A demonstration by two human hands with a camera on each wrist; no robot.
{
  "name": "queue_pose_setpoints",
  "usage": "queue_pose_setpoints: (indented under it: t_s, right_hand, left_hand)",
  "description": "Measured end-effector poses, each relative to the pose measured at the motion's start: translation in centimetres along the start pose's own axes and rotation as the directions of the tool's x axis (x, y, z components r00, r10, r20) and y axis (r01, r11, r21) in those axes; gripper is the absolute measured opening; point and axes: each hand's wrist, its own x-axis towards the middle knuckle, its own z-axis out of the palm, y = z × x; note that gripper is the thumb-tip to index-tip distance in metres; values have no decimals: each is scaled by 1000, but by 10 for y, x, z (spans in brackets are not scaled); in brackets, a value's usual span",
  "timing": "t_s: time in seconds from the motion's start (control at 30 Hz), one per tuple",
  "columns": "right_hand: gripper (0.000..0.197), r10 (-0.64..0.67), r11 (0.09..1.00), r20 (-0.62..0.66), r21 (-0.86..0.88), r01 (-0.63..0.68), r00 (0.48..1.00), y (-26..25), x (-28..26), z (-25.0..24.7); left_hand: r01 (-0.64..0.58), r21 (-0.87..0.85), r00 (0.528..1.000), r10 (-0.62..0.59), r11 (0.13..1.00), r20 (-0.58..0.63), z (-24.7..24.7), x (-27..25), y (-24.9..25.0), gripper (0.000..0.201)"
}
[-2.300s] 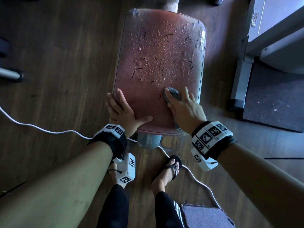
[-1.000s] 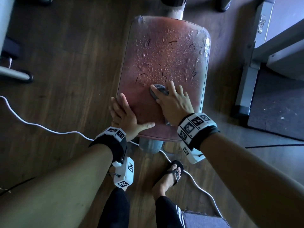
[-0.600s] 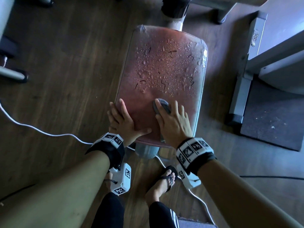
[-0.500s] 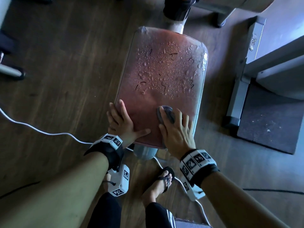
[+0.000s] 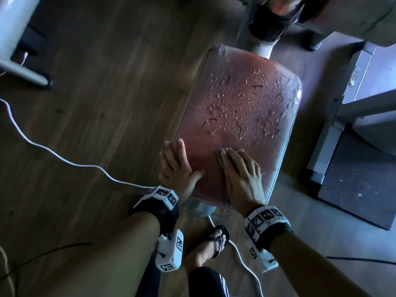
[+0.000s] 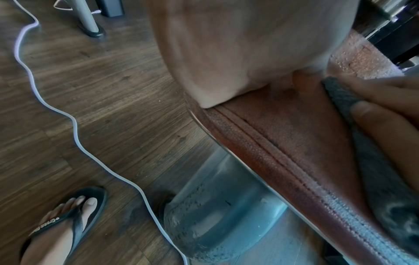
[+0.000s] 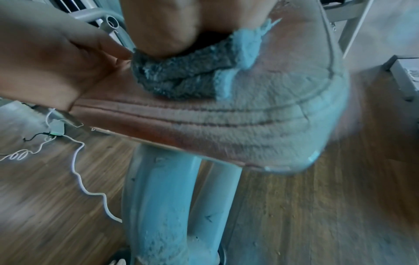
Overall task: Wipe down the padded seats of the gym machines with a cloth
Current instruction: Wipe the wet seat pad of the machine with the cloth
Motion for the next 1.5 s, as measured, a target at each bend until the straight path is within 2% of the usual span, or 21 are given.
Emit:
queue_pose_setpoints:
  t_s: [0.23, 0.47, 0.77, 1.03, 1.2, 1.37, 1.5]
  right_hand:
    - [54, -28, 995, 32, -96, 31, 999, -10, 43, 1]
    - [55, -145, 979, 95, -134, 157, 985, -12, 77, -3]
    - [52, -31, 993, 83, -107, 40, 996, -29, 89, 0]
    - [53, -71, 980, 120, -177, 91, 990, -31, 73, -2]
    - [65, 39, 974, 117, -224, -12, 992, -34, 93, -6]
    - [52, 182, 962, 12, -207, -176, 983, -39, 90, -2]
    - [50, 221, 957, 39, -202, -209, 975, -37, 68, -2]
  left_hand:
    - [-22, -15, 1000, 23, 1000, 14, -3, -3, 0, 105]
    - [-11, -22, 1000, 11, 1000, 3, -3, -4, 0, 104]
    - [-28, 0, 999, 28, 1000, -33, -1, -4, -1, 103]
    - [-22, 40, 998, 25, 999, -60, 3, -3, -4, 108]
    - [-22, -13, 999, 21, 1000, -44, 2, -3, -3, 105]
    - [-26, -17, 999, 26, 1000, -37, 1, -4, -2, 106]
    - [-49, 19, 998, 49, 999, -45, -1, -5, -3, 107]
